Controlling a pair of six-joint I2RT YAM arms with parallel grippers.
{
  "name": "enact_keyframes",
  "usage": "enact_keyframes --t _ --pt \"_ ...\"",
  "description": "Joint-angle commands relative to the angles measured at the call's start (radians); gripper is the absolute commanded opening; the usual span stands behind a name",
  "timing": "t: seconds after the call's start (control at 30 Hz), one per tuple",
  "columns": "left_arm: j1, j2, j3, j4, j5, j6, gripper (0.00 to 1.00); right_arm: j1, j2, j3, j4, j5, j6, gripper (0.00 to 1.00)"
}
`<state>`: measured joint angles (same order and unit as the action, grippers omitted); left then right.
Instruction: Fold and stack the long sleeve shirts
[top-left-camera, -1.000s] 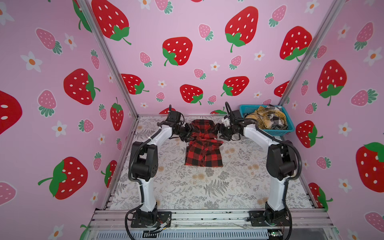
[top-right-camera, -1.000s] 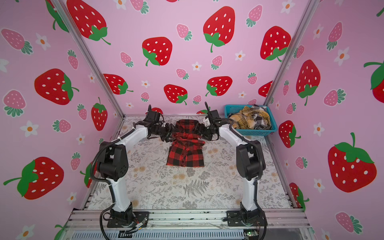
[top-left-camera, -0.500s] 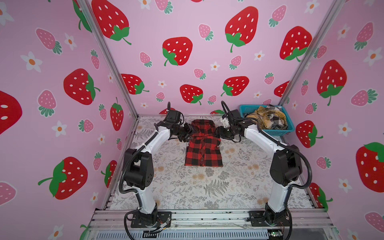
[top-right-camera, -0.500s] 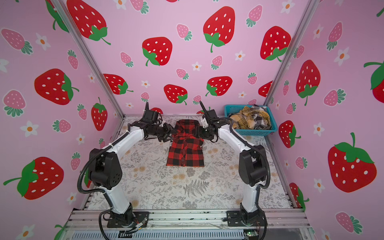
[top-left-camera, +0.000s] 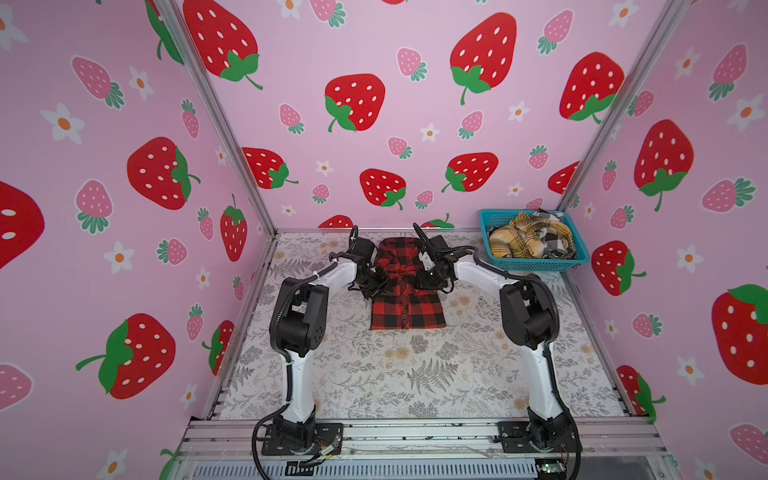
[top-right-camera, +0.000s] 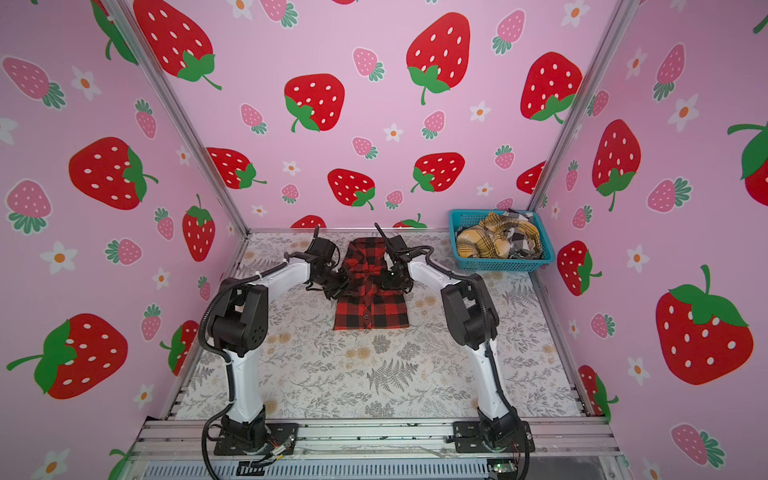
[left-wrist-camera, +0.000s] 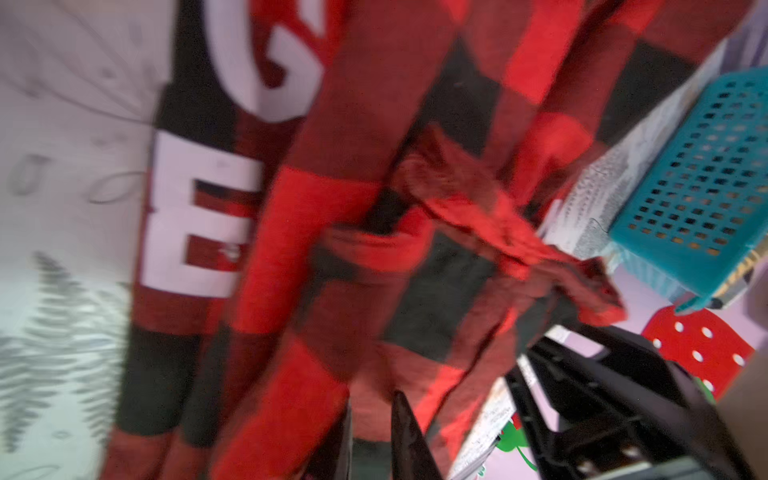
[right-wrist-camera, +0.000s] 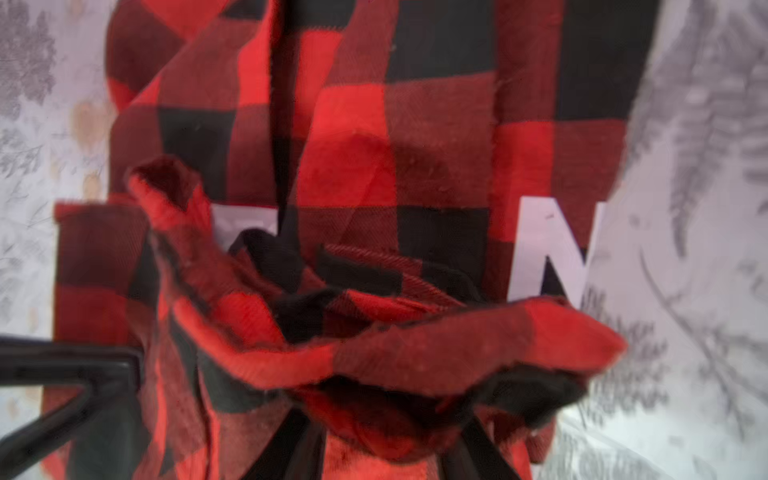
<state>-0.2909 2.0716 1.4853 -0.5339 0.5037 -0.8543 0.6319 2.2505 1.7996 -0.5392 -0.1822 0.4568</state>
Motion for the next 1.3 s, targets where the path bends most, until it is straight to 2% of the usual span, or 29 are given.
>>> enact_keyframes --t 0.0,0.17,0.3,0.37,0.47,0.53,0.67,0.77,0.9,1.0,1.13,1.23,1.27 --pt "0.006 -0.027 -0.113 -0.008 -0.028 0.019 0.19 0.028 0.045 0.045 0.009 0.068 -0.061 0.43" --pt "0.024 -0.066 -0.154 -0.022 -0.004 0.045 0.21 0.065 0.003 0.082 -0.076 0.154 -0.076 0.44" --pt "0.026 -0.144 -0.034 -0.117 -0.063 0.082 0.27 0.061 -0.105 0.053 -0.079 0.262 -0.070 0.56" --pt "0.028 -0.155 0.046 -0.149 -0.081 0.091 0.29 0.048 -0.104 0.080 -0.090 0.268 -0.087 0.56" --pt "0.035 -0.093 0.170 -0.197 -0.084 0.099 0.28 0.026 -0.047 0.136 -0.103 0.231 -0.111 0.52" --pt "0.045 -0.030 0.225 -0.185 -0.037 0.077 0.24 0.023 -0.003 0.165 -0.101 0.211 -0.124 0.46" --pt "0.047 0.082 0.302 -0.192 0.005 0.065 0.21 0.023 0.043 0.170 -0.067 0.170 -0.124 0.43" --pt "0.053 0.129 0.291 -0.172 0.015 0.055 0.18 0.023 0.069 0.171 -0.046 0.170 -0.118 0.43" --pt "0.079 0.137 0.231 -0.148 -0.028 0.052 0.15 0.024 0.098 0.198 -0.042 0.153 -0.118 0.43" --pt "0.106 0.146 0.183 -0.138 -0.030 0.052 0.14 0.030 0.099 0.222 -0.074 0.159 -0.122 0.51" --pt "0.126 0.158 0.134 -0.145 -0.039 0.062 0.12 0.038 0.025 0.201 -0.098 0.204 -0.118 0.67" --pt "0.130 0.117 0.092 -0.125 -0.027 0.054 0.13 0.049 -0.076 0.110 -0.102 0.231 -0.113 0.72" --pt "0.128 0.085 0.083 -0.123 -0.027 0.058 0.17 0.055 -0.123 0.050 -0.086 0.242 -0.109 0.73"
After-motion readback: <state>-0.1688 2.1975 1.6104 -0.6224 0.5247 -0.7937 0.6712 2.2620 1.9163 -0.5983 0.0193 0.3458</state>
